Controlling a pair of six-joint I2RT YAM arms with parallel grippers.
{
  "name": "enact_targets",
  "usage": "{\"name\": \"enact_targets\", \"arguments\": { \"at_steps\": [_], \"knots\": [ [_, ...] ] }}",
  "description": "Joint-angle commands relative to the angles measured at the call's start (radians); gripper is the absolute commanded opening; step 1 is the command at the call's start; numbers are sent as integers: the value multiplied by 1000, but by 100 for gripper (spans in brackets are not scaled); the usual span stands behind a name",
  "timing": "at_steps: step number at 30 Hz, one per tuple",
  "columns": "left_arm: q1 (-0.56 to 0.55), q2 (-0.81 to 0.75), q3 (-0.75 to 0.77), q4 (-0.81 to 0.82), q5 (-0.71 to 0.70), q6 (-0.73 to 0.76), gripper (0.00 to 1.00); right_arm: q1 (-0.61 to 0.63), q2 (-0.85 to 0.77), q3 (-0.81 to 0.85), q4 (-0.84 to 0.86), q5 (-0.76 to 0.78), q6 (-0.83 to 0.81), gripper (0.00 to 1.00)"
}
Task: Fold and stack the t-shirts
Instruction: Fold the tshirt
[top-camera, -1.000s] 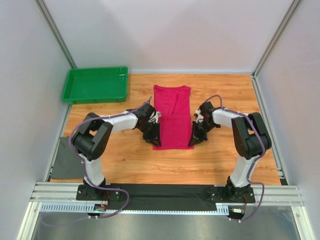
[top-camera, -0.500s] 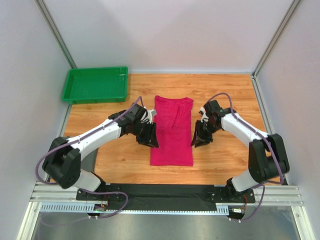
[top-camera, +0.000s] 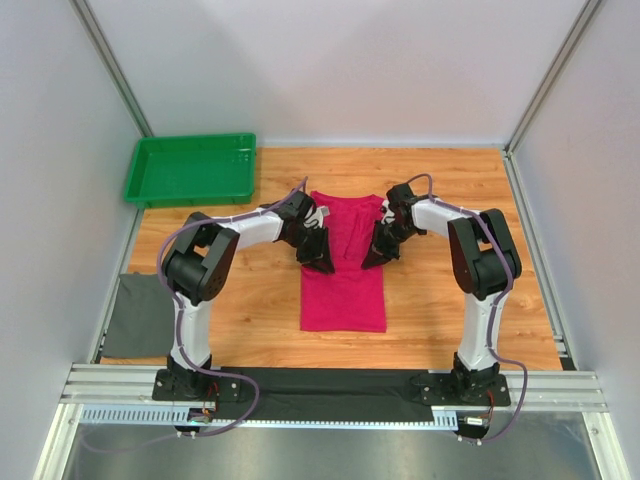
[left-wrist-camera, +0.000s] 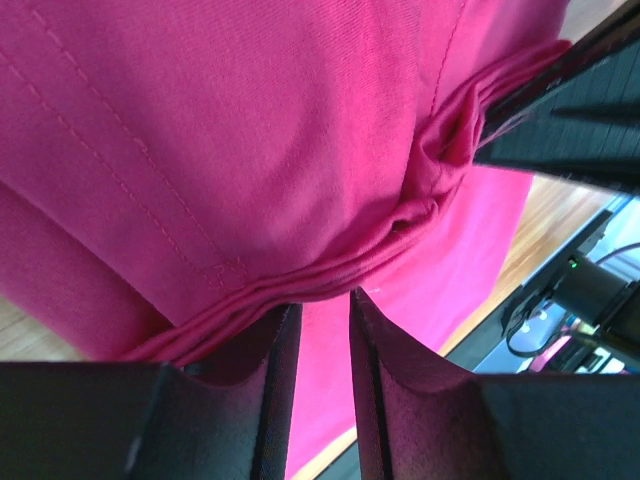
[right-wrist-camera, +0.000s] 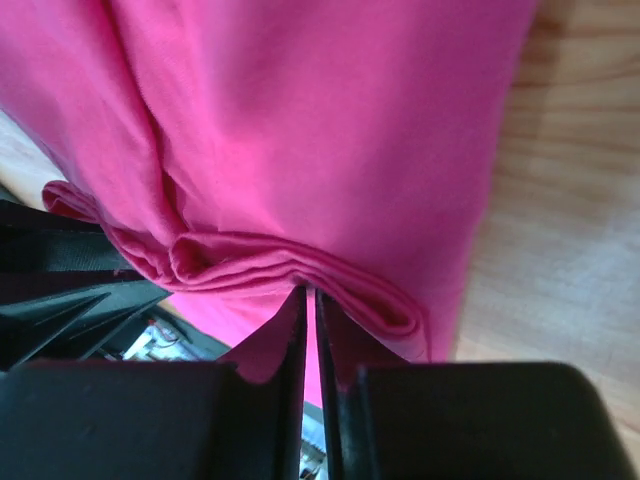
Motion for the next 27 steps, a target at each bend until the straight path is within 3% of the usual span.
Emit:
{"name": "enact_targets", "arguments": {
  "at_steps": [1, 5, 8, 13, 16, 21, 27],
  "knots": [
    [6, -8, 9, -30, 11, 73, 34, -26, 21, 8, -8, 77, -60, 8],
    [7, -192, -52, -94, -13, 127, 40, -31, -75, -22, -60, 120, -120, 12],
    [24, -318, -64, -120, -61, 155, 45, -52, -137, 4, -71, 125, -113, 25],
    [118, -347, -15, -179, -115, 187, 48, -89, -83, 122, -110, 90, -99, 40],
    [142, -327, 2, -246, -124, 285, 50, -95, -83, 153, -152, 77, -122, 44],
    [142, -405, -173, -133, -46, 258, 50, -95, -218, -39, -51, 16, -93, 41],
    [142, -347, -242, 47, 57, 120, 45, -92, -132, -81, 87, -93, -5, 17]
  ]
}}
